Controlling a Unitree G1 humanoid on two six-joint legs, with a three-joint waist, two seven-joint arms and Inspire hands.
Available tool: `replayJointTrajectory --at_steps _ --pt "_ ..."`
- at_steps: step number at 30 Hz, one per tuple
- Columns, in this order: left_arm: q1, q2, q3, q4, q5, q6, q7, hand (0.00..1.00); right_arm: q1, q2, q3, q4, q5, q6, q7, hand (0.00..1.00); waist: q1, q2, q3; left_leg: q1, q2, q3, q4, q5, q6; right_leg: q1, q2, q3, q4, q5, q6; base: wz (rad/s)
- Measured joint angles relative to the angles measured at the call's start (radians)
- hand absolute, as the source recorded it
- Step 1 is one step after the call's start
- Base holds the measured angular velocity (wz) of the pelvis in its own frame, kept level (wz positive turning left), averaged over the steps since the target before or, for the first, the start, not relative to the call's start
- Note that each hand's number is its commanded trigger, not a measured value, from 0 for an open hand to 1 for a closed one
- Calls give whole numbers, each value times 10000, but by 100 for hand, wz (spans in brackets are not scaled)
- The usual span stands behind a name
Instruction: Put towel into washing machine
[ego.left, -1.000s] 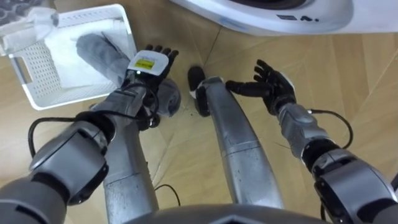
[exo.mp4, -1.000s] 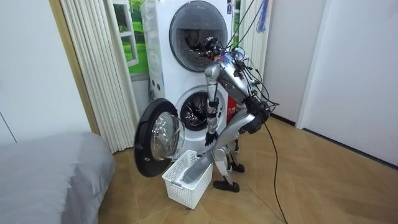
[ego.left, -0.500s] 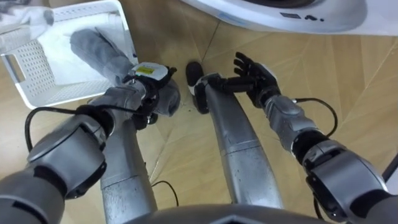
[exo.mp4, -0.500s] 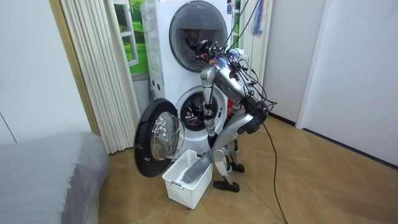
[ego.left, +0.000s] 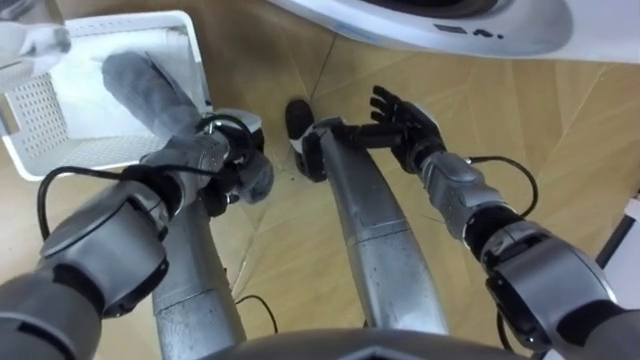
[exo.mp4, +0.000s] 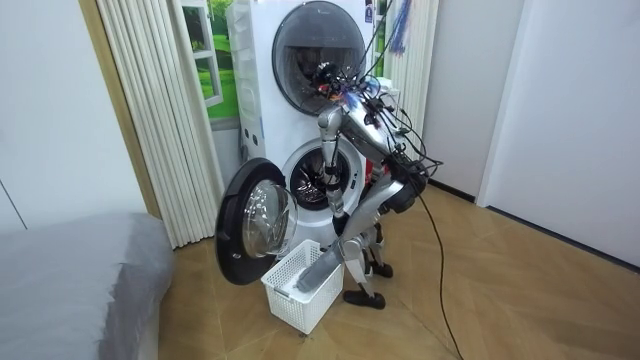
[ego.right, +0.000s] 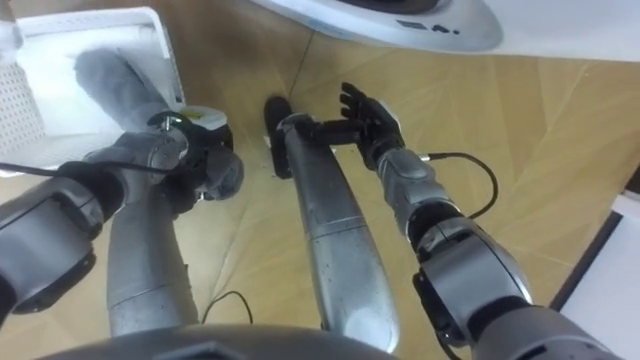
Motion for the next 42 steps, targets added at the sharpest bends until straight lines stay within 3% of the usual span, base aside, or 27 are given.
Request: replayJointTrajectory --at_steps 11,15,21,24,29,33,38,42 --pt "323 -234 -116 -19 59 -124 -5 100 497 100 169 25 -50 -12 -361 0 54 -1 -10 1346 7 -1 -475 49 0 1389 20 -66 -564 82 11 -2" --pt "549 -568 -102 72 41 -156 111 100 804 72 360 395 -43 -2 -362 0 308 9 -10 2474 -31 39 -1087 85 -21 2511 25 -91 -1162 132 47 -2" --pt "1400 -793 1182 36 6 -450 864 100 1376 -103 345 688 -478 0 -372 0 1072 234 -102 4351 -61 71 -2082 129 -94 4411 26 -307 -2172 166 77 -2" --pt "1784 -776 1712 24 14 -558 1303 100 1671 -336 359 615 -900 -36 -462 0 1270 526 -204 5077 -167 -76 -2590 241 -123 5277 -43 -543 -2720 193 112 18" --pt "1841 -599 2582 0 -271 -777 2011 100 1829 -657 344 622 -1308 -98 -454 0 1478 620 -190 5849 -276 -200 -3042 346 -116 6173 -158 -809 -3174 207 137 17" --pt "1851 -633 3317 -592 -1614 -862 2112 100 1950 -938 293 594 -1805 -111 -320 0 1681 717 -147 6328 -343 -241 -3285 363 -94 6699 -193 -878 -3443 214 201 4" --pt "2092 -835 3629 -1231 -3459 -1333 2088 100 2075 -928 281 284 -2331 -160 -346 0 1910 710 -149 6432 -416 -189 -3445 400 -74 6724 -256 -846 -3458 206 234 1" --pt "2492 -1009 3816 -1573 -4785 -1661 1370 100 2153 -798 140 283 -2883 -160 -358 0 1982 683 -156 6491 -463 -210 -3412 423 -83 6740 -396 -1118 -3295 192 255 3"
